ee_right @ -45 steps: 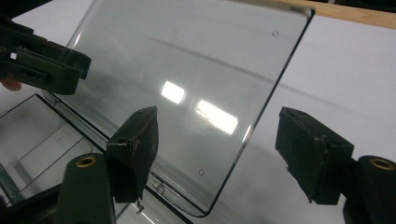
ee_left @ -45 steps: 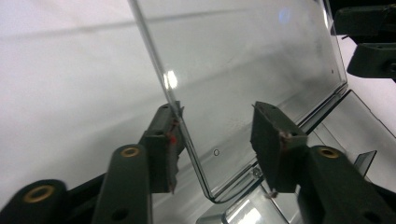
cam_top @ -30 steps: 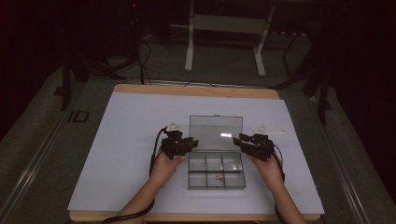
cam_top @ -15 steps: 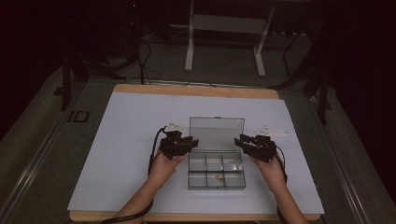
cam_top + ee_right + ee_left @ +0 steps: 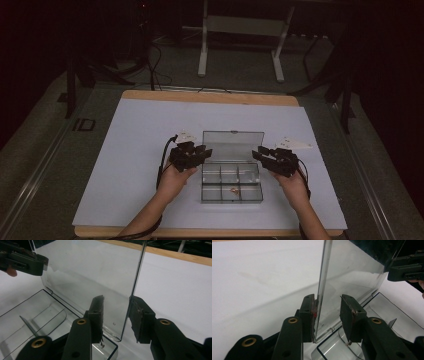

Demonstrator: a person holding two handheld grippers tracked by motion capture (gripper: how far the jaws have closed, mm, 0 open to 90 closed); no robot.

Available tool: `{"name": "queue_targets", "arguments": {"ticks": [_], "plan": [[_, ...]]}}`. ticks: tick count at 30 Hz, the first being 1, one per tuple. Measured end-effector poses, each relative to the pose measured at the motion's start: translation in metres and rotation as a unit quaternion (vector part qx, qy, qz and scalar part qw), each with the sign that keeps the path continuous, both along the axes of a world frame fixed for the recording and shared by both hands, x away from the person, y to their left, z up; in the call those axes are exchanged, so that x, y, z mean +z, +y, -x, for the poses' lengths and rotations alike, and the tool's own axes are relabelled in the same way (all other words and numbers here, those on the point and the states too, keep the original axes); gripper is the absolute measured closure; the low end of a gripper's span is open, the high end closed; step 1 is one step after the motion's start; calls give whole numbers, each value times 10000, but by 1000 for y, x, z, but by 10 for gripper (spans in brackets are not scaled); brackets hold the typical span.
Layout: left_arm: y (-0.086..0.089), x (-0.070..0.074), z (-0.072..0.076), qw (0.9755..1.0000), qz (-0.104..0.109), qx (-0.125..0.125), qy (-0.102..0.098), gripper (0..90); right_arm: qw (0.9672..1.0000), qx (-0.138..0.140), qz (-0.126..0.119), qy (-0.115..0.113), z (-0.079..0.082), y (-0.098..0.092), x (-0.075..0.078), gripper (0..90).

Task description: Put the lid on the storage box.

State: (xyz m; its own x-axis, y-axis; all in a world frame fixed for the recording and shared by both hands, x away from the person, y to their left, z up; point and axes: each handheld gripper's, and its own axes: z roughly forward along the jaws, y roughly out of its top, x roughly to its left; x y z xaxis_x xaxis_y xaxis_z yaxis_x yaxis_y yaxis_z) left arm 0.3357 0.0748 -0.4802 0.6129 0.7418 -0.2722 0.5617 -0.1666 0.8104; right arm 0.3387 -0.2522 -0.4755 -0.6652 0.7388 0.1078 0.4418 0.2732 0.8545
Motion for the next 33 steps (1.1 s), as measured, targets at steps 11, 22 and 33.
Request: {"name": "queue_targets", "arguments": {"ticks": [11,22,33], "plan": [[2,1,10,9997,-114,-128,-161,683,10000,51,-9,-39,9,-5,0,695],[3,1,21,9992,-232,-144,-299,676,9999,123,53,-99,16,-8,0,735],[7,-5,32,9991,-272,-174,-290,687,9996,188,139,-147,26,-10,-1,731]]}}
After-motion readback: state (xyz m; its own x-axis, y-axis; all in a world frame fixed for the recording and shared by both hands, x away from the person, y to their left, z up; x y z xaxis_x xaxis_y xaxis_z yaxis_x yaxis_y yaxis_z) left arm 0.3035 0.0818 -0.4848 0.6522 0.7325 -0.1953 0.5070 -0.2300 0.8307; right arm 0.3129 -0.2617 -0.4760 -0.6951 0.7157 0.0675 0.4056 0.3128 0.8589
